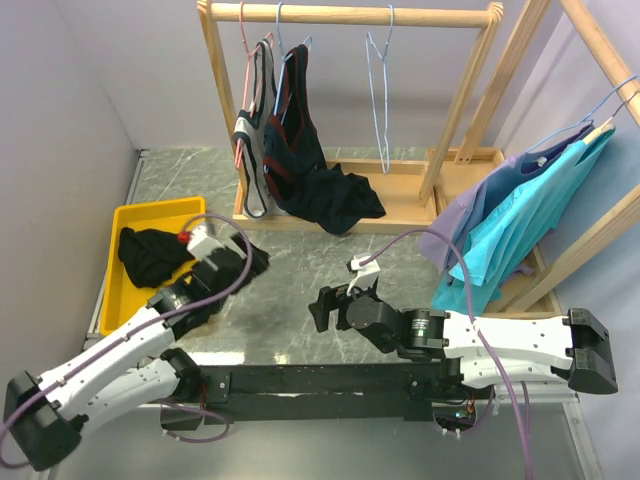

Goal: Place the tank top on the hanger

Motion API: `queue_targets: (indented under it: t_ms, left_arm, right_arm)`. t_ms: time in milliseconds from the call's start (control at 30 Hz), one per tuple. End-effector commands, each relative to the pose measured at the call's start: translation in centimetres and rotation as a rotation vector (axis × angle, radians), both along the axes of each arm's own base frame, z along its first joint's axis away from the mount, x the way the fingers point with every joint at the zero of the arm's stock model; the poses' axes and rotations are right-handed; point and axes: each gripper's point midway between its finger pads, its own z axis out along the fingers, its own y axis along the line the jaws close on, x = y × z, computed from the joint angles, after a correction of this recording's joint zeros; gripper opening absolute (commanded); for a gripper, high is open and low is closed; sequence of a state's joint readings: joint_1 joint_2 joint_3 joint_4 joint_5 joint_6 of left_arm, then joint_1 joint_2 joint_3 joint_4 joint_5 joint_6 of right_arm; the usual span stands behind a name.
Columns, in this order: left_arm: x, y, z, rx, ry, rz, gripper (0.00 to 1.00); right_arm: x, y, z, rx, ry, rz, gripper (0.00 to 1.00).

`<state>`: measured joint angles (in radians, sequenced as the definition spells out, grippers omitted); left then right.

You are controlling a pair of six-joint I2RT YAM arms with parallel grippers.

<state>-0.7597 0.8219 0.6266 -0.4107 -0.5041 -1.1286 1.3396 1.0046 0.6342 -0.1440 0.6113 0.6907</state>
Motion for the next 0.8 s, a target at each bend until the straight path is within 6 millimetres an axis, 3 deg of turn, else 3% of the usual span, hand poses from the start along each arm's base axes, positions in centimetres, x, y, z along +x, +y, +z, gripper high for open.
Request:
queue_targets:
  t_ms: [0, 33, 167, 333, 367, 500, 533, 567, 667, 767]
  left_arm:
    - [3.7, 5.2, 1.9, -0.013, 0.008, 0.182, 0.99]
    - [4.4, 6.4, 2.0, -0.013, 0.009, 0.221, 0.99]
    - [6.1, 14.5, 0.8, 0.032, 0.080, 0.558, 0.99]
    - [6.4, 22.5, 0.1, 0.144, 0.122, 0.891, 0.99]
    - [6.5, 24.8, -1.2, 0.169, 0.174, 0.957, 0.99]
    - [8.3, 28.7, -3.3, 0.212, 0.271, 1.033, 1.00]
    - [8.6, 29.4, -5.3, 0.249, 0.346, 1.014, 0.99]
    - [8.7, 30.3, -6.1, 0.249, 0.371, 1.033, 0.99]
    - [9.2, 31.1, -9.5, 0.193, 0.470, 1.019, 1.00]
    - [9.6, 31.1, -11.0, 0.186, 0.513, 0.990, 0.99]
  right_arm:
    - [0.4, 0.4, 1.8, 0.050, -0.015, -0.024, 1.00]
    - [0.3, 0.6, 1.7, 0.055, -0.012, -0.015, 1.00]
    - [-0.3, 1.6, 1.6, 0.070, 0.001, 0.034, 1.00]
    - [-0.9, 2.7, 1.4, 0.026, 0.017, 0.095, 1.00]
    - [-0.9, 2.9, 1.3, 0.022, 0.021, 0.102, 1.00]
    - [-1.5, 3.5, 0.8, 0.017, 0.039, 0.144, 1.00]
    - [-1.7, 3.7, 0.8, 0.024, 0.044, 0.153, 1.00]
    - [-1.8, 3.7, 0.6, 0.022, 0.047, 0.158, 1.00]
    - [-1.9, 4.1, 0.4, 0.023, 0.056, 0.171, 1.00]
    - [-2.0, 4.5, 0.4, 0.007, 0.060, 0.182, 1.00]
